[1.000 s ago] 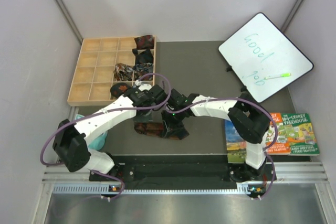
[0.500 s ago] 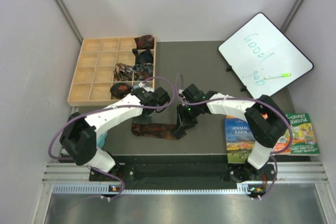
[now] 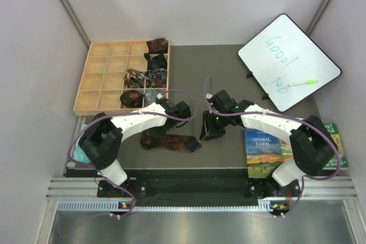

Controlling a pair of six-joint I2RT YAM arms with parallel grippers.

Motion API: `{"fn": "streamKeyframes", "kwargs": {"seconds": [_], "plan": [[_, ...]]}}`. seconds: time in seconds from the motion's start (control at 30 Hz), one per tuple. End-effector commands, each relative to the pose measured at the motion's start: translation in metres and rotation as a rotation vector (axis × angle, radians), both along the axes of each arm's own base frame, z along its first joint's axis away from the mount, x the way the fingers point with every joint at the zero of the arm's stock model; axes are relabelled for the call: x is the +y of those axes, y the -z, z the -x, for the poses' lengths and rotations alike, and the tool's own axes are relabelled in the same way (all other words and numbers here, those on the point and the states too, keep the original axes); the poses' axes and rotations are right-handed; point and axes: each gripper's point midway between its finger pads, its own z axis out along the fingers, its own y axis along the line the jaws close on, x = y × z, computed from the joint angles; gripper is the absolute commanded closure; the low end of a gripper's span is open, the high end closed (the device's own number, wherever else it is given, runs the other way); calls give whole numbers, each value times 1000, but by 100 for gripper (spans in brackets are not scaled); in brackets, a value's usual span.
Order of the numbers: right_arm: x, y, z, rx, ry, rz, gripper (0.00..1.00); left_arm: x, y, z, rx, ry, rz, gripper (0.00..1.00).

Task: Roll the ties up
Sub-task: Roll the tie at the center of the board.

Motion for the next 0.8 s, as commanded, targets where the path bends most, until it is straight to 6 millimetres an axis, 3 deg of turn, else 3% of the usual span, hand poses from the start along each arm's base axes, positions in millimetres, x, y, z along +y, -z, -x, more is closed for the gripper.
{"fn": "streamKeyframes", "kwargs": {"seconds": [0.0, 0.13, 0.2, 0.27, 0.43, 0.63, 0.77], "plan": [[-11, -15, -4, -60, 25, -3, 65, 6, 3, 1, -15, 4, -95, 91], [-13, -22, -4, -73, 30, -10, 65, -2, 10, 3, -15, 23, -140, 87], [-13, -26, -5, -79, 32, -12, 65, -7, 16, 5, -4, 34, -152, 81], [-15, -29, -5, -86, 36, -7, 65, -16, 19, 6, -8, 51, -147, 68], [-20, -40, -5, -104, 48, 1, 64, -32, 18, 8, -1, 77, -103, 51], [-21, -58, -10, -136, 53, 2, 64, -50, -5, 4, -28, 112, 21, 25], [-19, -71, -12, -146, 57, -8, 64, -62, -27, 4, -55, 120, 130, 18]]}}
